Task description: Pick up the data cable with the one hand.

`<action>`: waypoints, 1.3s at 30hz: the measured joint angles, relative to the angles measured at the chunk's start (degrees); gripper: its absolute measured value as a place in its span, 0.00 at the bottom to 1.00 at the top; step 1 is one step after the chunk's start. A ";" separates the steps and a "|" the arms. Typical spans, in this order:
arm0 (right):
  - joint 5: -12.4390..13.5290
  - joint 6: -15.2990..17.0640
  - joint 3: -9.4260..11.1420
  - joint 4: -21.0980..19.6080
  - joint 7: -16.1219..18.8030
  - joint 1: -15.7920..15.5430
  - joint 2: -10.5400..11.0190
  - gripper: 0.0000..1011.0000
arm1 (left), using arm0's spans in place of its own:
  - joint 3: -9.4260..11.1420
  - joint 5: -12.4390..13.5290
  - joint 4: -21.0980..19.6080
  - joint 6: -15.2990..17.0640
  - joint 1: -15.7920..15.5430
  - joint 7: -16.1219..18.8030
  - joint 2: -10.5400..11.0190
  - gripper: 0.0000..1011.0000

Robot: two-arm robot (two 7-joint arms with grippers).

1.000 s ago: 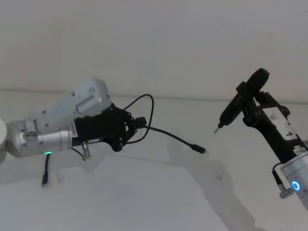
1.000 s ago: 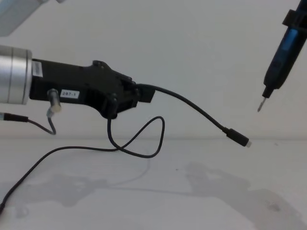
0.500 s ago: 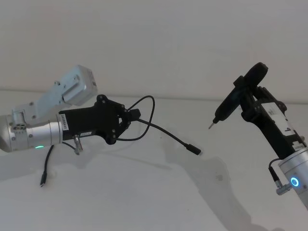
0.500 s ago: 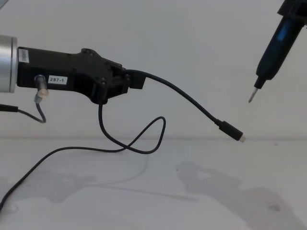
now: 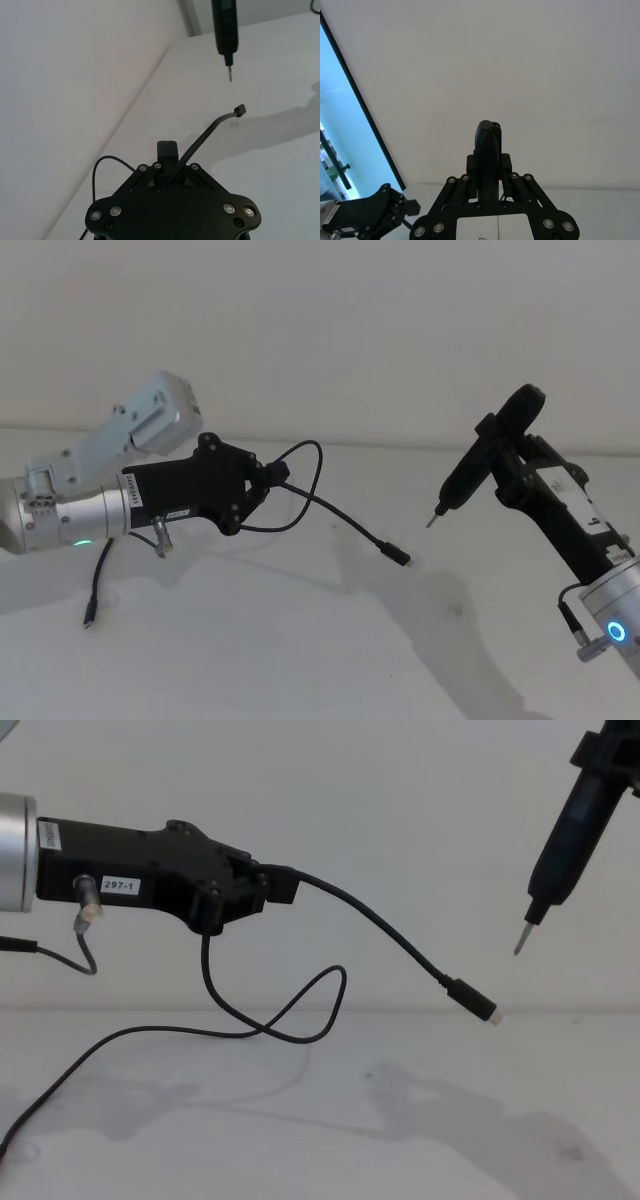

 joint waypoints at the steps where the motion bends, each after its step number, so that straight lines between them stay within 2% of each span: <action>1: 0.09 0.12 -0.01 -0.11 -0.01 -0.12 0.13 0.27 | 0.06 0.14 -0.03 0.11 0.00 0.27 -0.01 0.00; 20: 1.16 2.31 -0.07 -2.03 -1.20 -2.19 2.41 0.27 | 0.94 1.57 -0.42 1.13 0.07 3.08 -0.30 0.00; 30: 1.99 3.05 -0.62 -2.31 -1.73 -3.02 2.87 0.27 | 1.11 1.42 -0.40 1.36 0.00 3.56 -0.39 0.00; 39: 2.47 3.12 -1.20 -2.06 -2.06 -3.22 2.97 0.27 | 1.13 0.28 -0.25 1.93 -0.22 4.02 -0.82 0.00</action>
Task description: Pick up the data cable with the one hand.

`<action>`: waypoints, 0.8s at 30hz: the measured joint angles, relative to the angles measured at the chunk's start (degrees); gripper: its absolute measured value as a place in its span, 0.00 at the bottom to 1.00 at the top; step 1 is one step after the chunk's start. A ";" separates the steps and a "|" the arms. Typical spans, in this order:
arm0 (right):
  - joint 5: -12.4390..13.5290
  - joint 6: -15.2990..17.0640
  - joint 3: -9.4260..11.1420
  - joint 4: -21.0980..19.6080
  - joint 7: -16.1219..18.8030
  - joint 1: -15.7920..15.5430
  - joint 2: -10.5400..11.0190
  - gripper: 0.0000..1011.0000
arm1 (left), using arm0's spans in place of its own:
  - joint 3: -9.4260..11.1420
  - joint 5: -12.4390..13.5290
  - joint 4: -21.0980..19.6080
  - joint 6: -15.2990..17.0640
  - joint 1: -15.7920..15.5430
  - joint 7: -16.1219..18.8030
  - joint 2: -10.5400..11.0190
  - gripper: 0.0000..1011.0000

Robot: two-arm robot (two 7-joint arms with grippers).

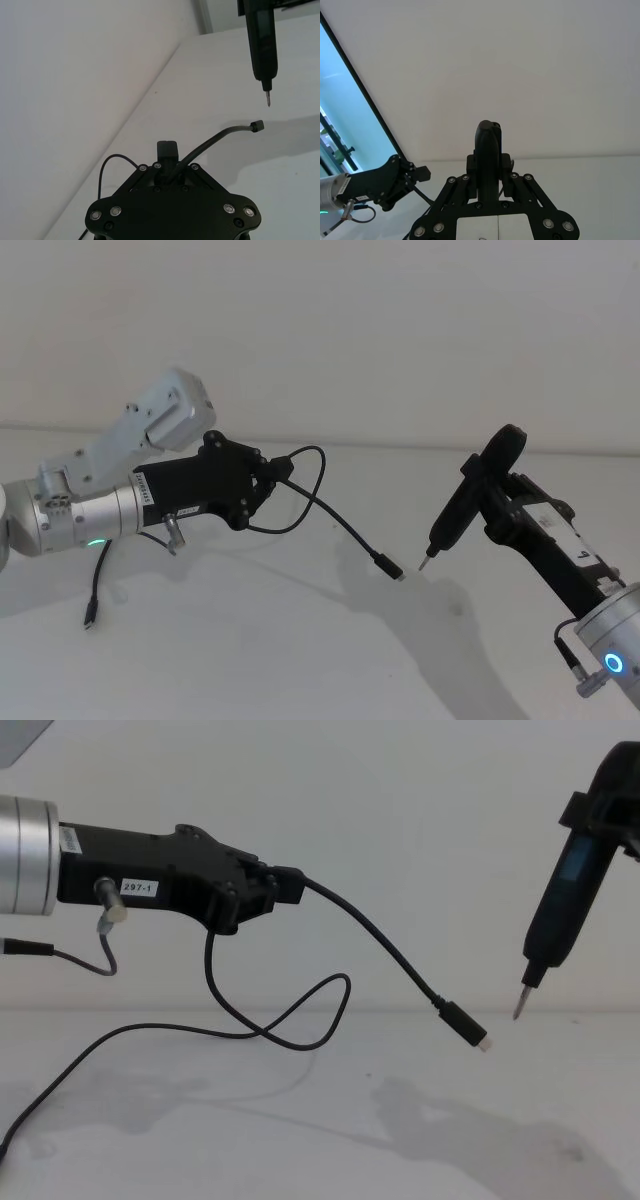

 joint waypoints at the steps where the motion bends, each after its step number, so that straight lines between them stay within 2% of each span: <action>1: 0.06 -0.04 -0.08 0.08 -0.07 0.00 0.01 0.27 | 0.00 -0.10 0.02 0.03 -0.04 0.02 -0.04 0.00; 24: 0.27 -1.16 -1.09 1.22 -0.84 0.43 0.45 0.27 | 0.22 -2.24 0.42 0.26 -0.85 0.46 0.10 0.00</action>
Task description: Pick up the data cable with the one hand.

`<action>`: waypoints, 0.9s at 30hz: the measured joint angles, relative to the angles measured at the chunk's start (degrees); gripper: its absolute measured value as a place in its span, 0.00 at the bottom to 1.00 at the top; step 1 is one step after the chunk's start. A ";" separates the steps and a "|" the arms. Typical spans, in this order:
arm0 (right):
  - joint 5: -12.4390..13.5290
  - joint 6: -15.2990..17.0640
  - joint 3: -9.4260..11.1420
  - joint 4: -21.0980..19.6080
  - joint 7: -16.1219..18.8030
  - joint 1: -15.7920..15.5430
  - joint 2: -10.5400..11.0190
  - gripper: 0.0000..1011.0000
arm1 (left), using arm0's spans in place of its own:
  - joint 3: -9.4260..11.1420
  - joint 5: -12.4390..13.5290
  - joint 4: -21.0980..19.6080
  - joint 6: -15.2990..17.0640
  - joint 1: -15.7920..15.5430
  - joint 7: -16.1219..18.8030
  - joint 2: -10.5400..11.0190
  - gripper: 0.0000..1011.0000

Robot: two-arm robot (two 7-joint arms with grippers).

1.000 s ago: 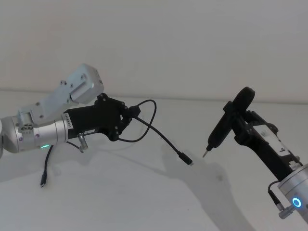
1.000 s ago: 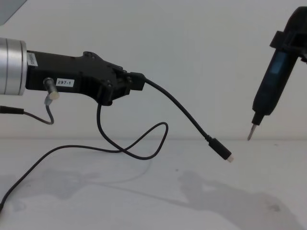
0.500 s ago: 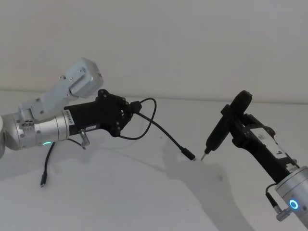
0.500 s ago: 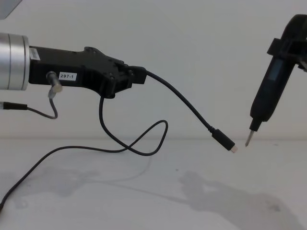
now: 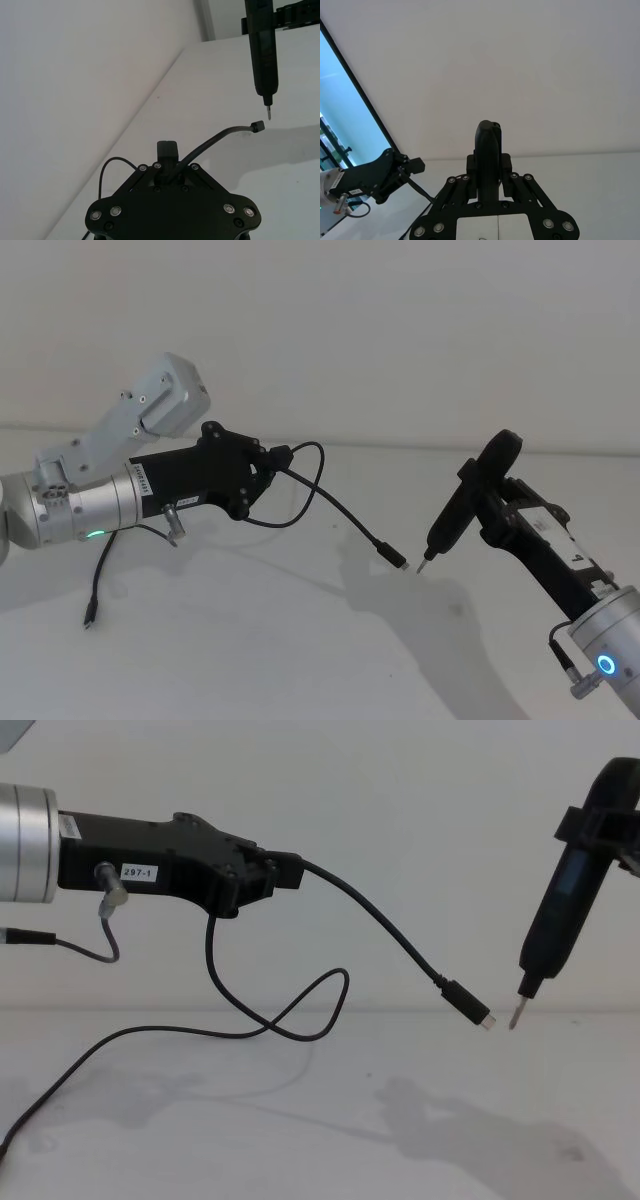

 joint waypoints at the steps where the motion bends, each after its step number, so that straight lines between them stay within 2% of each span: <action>1: 0.05 -0.13 -0.09 0.17 -0.02 0.14 0.01 0.27 | 0.03 -0.04 0.00 0.00 -0.01 -0.01 0.03 0.00; 27: 1.24 -1.02 -1.18 1.58 -0.43 1.24 0.56 0.27 | 0.75 -1.18 0.01 -0.19 -0.13 -0.66 0.64 0.00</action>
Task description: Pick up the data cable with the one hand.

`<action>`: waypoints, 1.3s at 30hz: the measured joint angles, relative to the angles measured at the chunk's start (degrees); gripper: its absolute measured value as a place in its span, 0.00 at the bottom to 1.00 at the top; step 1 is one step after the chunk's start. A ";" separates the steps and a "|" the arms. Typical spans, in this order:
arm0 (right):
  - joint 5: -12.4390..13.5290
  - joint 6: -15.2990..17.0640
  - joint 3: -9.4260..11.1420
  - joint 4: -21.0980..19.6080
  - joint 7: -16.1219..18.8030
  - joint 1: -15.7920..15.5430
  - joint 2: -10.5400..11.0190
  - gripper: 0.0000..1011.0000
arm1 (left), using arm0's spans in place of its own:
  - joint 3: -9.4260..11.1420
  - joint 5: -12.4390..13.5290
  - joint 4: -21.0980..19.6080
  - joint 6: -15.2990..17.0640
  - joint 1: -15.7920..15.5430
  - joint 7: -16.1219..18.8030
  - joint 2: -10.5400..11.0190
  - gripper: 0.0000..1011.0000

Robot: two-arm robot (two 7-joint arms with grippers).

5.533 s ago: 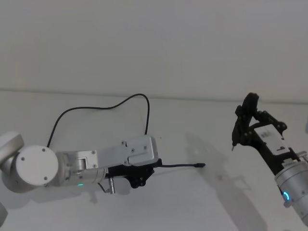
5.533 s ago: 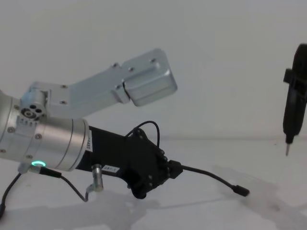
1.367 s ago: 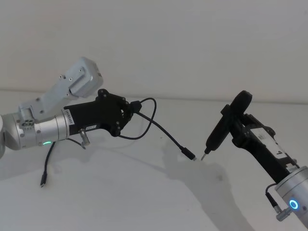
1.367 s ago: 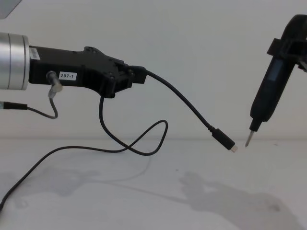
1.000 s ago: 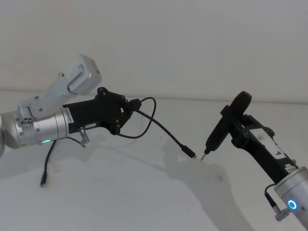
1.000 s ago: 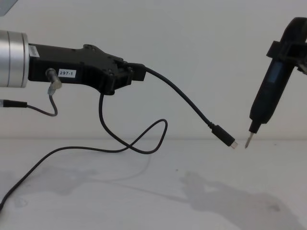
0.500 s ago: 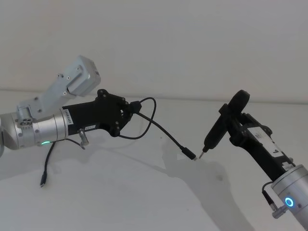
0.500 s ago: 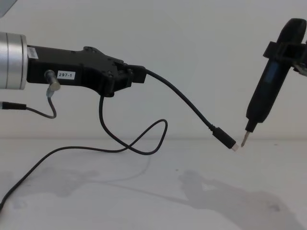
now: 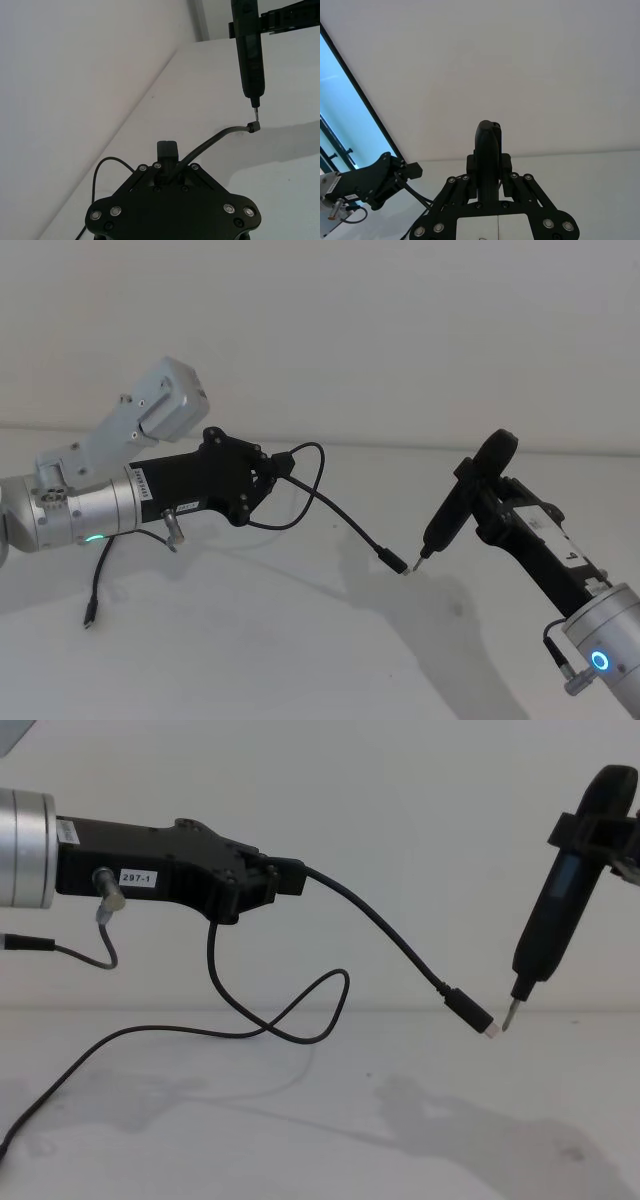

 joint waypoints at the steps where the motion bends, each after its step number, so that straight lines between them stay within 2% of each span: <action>1: 0.04 0.00 -0.01 0.00 -0.04 -0.01 0.02 0.27 | 0.00 -0.01 0.00 0.00 0.00 -0.01 0.01 0.00; 39: 2.24 0.19 -1.23 -0.01 -1.46 0.56 1.19 0.27 | 0.09 -0.12 -0.01 0.00 0.01 -0.08 0.08 0.00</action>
